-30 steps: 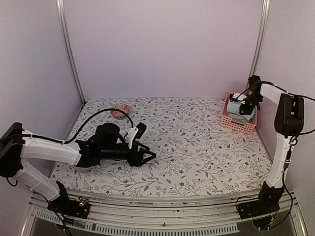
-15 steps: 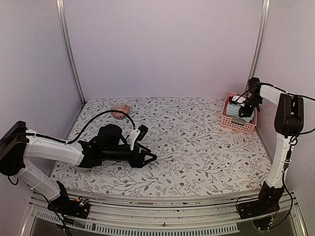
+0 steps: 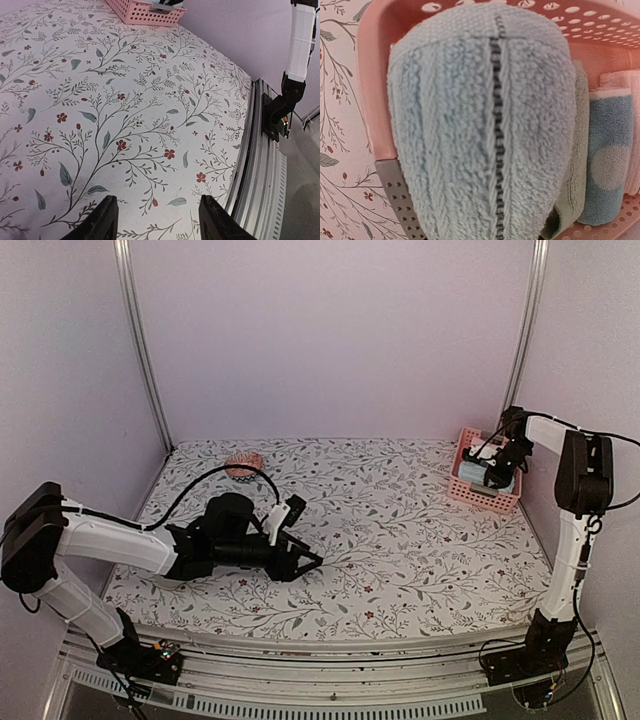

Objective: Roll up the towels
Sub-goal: Place the towel in the bin.

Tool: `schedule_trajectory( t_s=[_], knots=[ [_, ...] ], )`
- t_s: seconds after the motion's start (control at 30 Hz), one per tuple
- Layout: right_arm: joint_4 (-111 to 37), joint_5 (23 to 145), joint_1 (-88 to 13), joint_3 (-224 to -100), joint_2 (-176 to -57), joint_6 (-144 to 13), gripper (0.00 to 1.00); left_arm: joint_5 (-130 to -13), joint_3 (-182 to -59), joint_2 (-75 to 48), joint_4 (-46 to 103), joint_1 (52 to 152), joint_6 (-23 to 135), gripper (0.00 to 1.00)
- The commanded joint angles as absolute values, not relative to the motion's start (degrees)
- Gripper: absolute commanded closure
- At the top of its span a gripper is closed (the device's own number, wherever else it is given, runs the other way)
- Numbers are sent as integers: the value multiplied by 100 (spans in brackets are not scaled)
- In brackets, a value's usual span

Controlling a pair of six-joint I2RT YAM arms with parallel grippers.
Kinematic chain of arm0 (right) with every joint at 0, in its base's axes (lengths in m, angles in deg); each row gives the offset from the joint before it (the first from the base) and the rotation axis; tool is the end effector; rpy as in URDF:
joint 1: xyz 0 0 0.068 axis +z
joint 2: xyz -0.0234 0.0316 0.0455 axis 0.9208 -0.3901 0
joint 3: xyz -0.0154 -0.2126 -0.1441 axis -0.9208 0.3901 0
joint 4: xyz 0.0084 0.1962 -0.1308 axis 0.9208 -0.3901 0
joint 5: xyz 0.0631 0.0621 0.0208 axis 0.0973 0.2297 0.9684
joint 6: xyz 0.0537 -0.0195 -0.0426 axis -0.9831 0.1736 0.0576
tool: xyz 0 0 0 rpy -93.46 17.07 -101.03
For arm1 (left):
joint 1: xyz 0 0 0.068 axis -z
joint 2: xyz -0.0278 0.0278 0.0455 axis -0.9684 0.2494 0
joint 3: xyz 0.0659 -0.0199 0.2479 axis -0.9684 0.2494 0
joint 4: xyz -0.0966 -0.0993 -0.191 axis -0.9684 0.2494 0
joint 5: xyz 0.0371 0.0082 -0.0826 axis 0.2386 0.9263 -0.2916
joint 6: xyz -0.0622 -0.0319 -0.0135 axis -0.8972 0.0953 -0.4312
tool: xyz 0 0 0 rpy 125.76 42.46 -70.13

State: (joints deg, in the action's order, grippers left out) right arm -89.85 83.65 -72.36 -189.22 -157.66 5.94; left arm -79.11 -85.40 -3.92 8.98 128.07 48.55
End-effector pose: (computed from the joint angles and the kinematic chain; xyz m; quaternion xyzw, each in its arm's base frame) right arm 0.4152 -0.0315 0.1820 -0.4973 0.8524 -0.0366 0.1573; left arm 0.1736 -0.2529 0.1798 0.3143 0.7853 -0.3987 0.3544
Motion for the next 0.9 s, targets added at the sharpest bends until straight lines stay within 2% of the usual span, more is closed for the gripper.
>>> schedule_trajectory(
  t_s=[0.0,0.37,0.47,0.7,0.87],
  knots=[
    [-9589,8481,-7263,-19219,-16205,665,90,-7967,-8703,-321,789,12873,4890,44],
    [-9907,8574,-7274,-19658,-16801,700,88,-7947,-8735,-252,825,12873,4902,44],
    [-9929,8599,-7275,-19650,-16883,637,80,-7951,-8773,-213,833,12873,4910,44],
    [-9957,8754,-7291,-19650,-16546,612,54,-8011,-8916,-85,907,12873,4970,44],
    [-10144,8791,-7309,-19668,-16330,658,45,-8093,-8988,64,885,12873,4980,44]
  ],
)
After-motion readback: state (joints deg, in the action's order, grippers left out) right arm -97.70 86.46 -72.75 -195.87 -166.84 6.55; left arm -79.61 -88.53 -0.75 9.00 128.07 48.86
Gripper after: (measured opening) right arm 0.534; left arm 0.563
